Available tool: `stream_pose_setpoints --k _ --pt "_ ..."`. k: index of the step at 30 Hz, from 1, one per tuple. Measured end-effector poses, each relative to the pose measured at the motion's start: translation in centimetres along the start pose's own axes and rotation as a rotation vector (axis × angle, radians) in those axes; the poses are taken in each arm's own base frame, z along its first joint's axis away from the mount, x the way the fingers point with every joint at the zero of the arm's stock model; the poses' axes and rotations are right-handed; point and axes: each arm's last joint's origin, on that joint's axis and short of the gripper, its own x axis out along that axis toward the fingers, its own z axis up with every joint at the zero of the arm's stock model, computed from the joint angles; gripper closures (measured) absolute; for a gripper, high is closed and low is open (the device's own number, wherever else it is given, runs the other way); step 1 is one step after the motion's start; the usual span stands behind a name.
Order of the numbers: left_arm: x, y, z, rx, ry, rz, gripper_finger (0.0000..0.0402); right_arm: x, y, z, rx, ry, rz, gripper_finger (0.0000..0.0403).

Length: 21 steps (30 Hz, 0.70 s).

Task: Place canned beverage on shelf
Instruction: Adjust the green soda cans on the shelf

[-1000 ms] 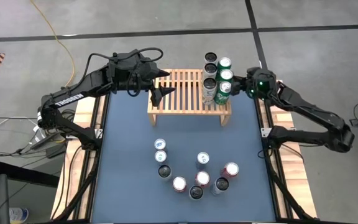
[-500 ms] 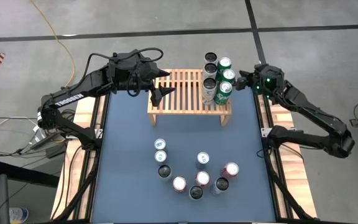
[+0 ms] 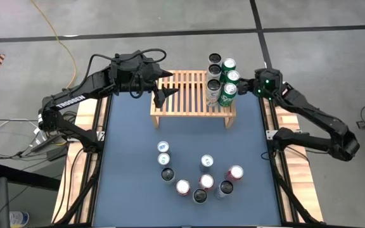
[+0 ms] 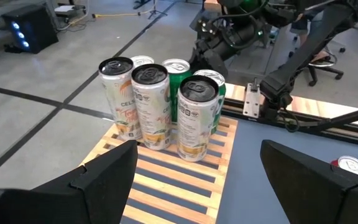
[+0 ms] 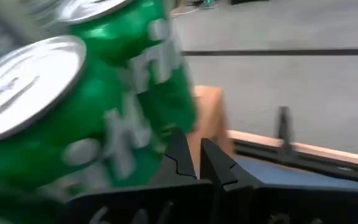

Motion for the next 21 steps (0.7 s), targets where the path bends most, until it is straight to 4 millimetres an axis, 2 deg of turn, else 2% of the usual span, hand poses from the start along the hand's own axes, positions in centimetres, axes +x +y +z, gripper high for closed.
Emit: stream_pose_setpoints --k 11,17,21 --pt "0.0 0.0 0.0 0.000 -0.002 0.000 0.0074 1.6 0.4 -0.2 0.002 0.060 0.110 0.0403" --pt "0.0 0.0 0.0 0.000 -0.001 0.000 0.0074 1.7 -0.3 -0.5 0.010 0.096 0.068 0.0403" --pt "0.0 0.0 0.0 0.000 -0.001 -0.001 0.0074 0.8 -0.6 0.2 0.002 0.036 0.071 0.0403"
